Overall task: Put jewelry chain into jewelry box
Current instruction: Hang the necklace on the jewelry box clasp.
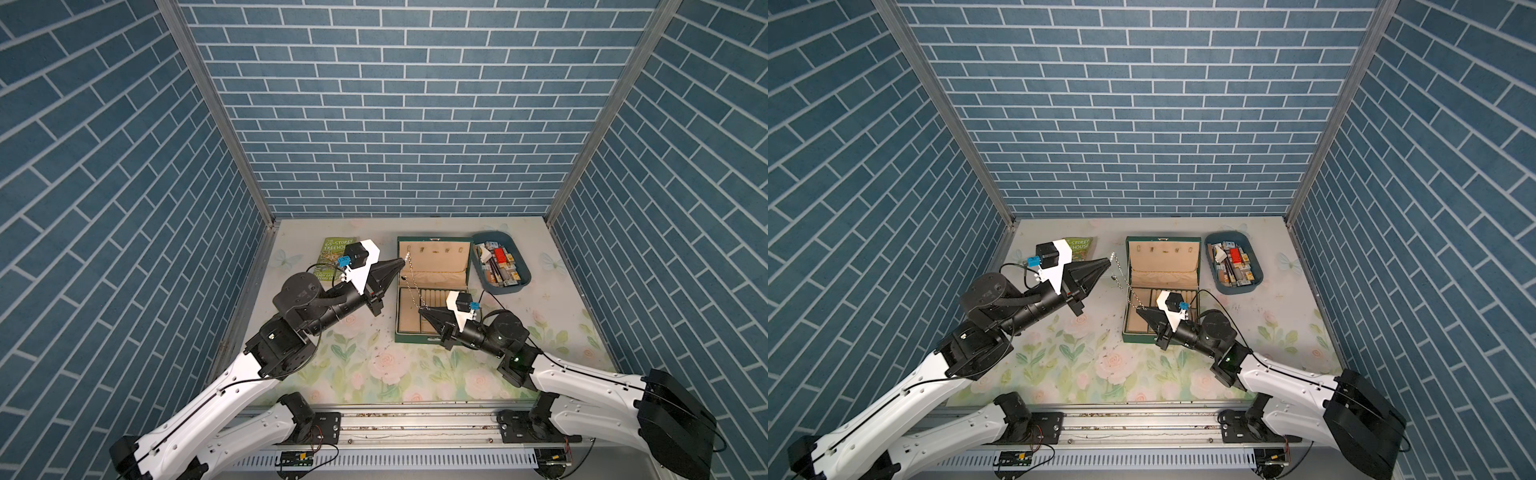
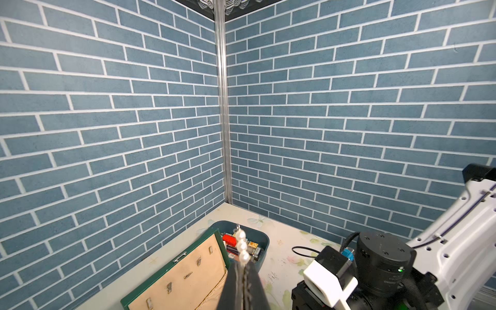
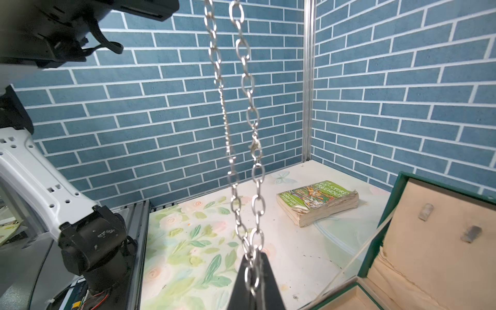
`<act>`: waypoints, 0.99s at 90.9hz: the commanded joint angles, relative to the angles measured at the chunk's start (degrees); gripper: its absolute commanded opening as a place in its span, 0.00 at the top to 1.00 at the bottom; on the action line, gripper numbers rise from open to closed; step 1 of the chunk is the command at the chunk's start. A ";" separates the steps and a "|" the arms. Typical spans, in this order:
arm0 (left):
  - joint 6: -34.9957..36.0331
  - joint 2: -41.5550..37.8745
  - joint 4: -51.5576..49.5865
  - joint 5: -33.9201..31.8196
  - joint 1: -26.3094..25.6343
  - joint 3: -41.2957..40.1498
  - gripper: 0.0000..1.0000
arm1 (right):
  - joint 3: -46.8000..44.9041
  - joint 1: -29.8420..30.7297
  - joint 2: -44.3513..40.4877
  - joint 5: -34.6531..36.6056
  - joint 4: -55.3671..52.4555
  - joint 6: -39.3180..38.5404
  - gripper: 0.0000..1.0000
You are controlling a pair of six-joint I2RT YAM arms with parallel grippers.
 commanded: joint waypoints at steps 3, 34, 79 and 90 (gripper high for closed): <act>1.21 0.31 -2.16 1.45 -0.42 1.82 1.00 | -0.09 -0.08 0.86 -2.40 3.43 2.15 1.00; 1.39 0.53 -2.54 2.25 -0.95 2.46 1.00 | 0.89 -0.08 1.73 -3.27 4.39 3.07 1.00; 1.60 1.10 -3.14 2.37 -2.03 3.79 1.00 | 1.96 0.09 2.06 -4.43 5.15 4.25 0.89; 1.69 1.26 -3.22 2.29 -2.23 3.92 1.00 | 2.06 0.17 1.97 -4.53 5.22 4.34 0.85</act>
